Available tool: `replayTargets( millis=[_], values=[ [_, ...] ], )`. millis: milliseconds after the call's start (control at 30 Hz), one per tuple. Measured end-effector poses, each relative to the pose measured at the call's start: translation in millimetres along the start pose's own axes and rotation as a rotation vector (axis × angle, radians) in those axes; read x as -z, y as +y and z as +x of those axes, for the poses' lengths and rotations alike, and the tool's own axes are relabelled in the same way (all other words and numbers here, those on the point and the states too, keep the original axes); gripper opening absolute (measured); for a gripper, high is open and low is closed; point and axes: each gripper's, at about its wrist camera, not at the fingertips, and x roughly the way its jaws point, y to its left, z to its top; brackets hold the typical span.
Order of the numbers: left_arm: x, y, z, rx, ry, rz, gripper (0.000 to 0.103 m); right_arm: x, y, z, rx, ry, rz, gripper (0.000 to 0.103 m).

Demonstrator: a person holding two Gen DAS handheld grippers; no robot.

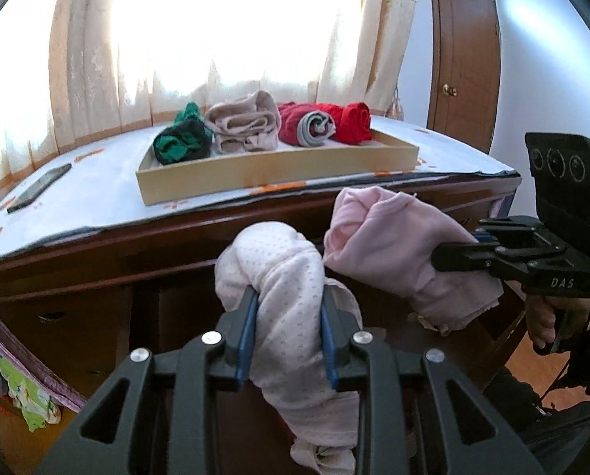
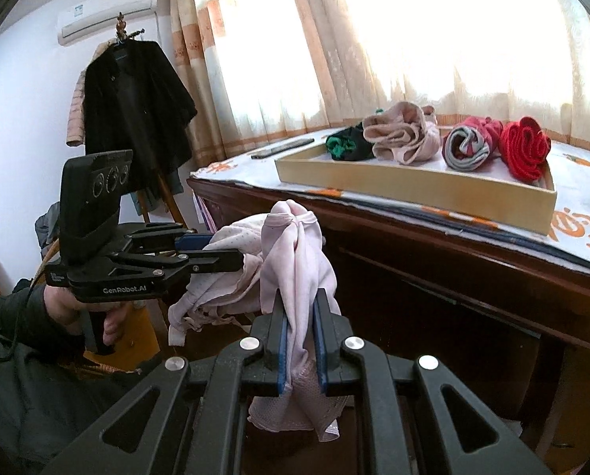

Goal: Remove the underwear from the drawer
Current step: 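Lift the white underwear with the left tool while the right tool lifts the pink underwear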

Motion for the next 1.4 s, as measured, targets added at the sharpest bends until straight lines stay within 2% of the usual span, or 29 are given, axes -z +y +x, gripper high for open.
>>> replayTargets(
  millis=[633,1400],
  values=[
    [-11.3,-7.9,-27.1,-0.023,-0.108,0.029,0.025,1.9,-3.4,-20.8,-0.005,-0.131,0.015,0.012],
    [-34.0,-16.3,-49.3,-0.048,-0.221,0.073,0.025,-12.3,0.2,-41.5,0.006,-0.222,0.06,0.013]
  ],
)
